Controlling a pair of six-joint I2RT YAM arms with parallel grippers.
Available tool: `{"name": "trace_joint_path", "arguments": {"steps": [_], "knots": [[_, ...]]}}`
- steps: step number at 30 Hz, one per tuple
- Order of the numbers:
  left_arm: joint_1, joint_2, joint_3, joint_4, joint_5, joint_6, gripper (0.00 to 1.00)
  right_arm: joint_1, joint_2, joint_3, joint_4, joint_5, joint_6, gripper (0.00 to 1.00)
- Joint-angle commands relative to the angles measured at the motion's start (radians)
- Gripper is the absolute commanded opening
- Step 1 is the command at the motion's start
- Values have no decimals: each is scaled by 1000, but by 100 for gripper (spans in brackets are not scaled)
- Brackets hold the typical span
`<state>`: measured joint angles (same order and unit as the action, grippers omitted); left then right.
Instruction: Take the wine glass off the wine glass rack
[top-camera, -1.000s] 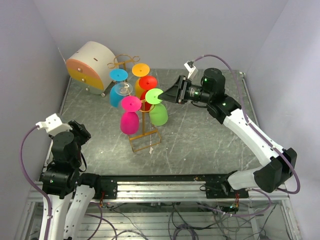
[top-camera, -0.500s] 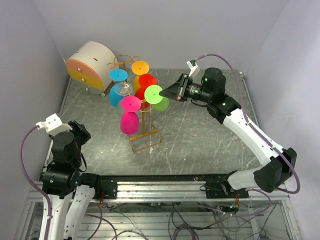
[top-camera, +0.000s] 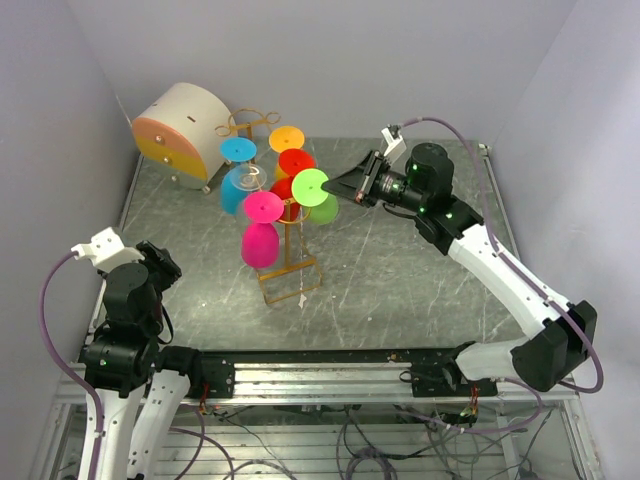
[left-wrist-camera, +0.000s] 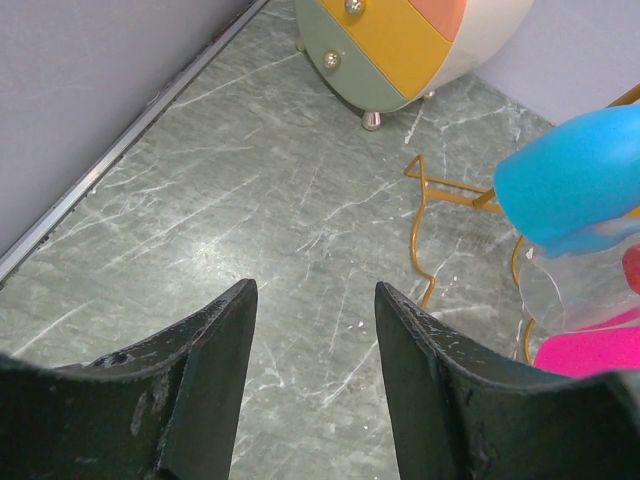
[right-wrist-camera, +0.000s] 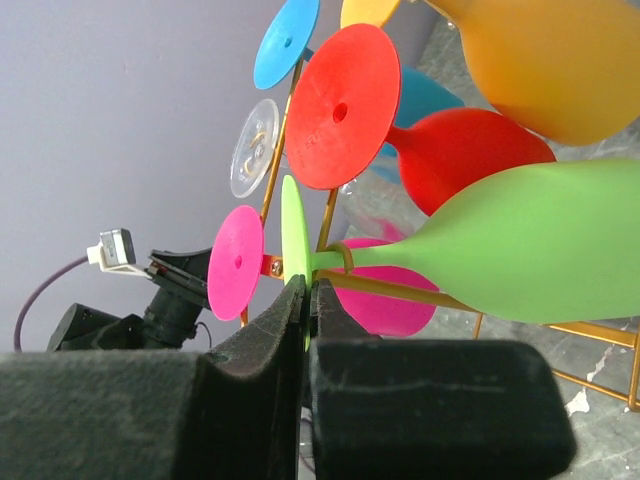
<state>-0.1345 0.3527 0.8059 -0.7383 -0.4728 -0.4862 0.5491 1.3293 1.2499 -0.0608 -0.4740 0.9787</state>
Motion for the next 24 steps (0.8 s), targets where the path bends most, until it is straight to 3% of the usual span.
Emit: {"name": "trace_joint_path", "arguments": {"steps": [1, 24], "knots": [[7, -4, 7, 8, -29, -11, 61, -1, -40, -29, 36, 25, 34, 0], [7, -4, 6, 6, -32, -13, 61, -51, -88, -103, 162, 132, 218, 0]]}}
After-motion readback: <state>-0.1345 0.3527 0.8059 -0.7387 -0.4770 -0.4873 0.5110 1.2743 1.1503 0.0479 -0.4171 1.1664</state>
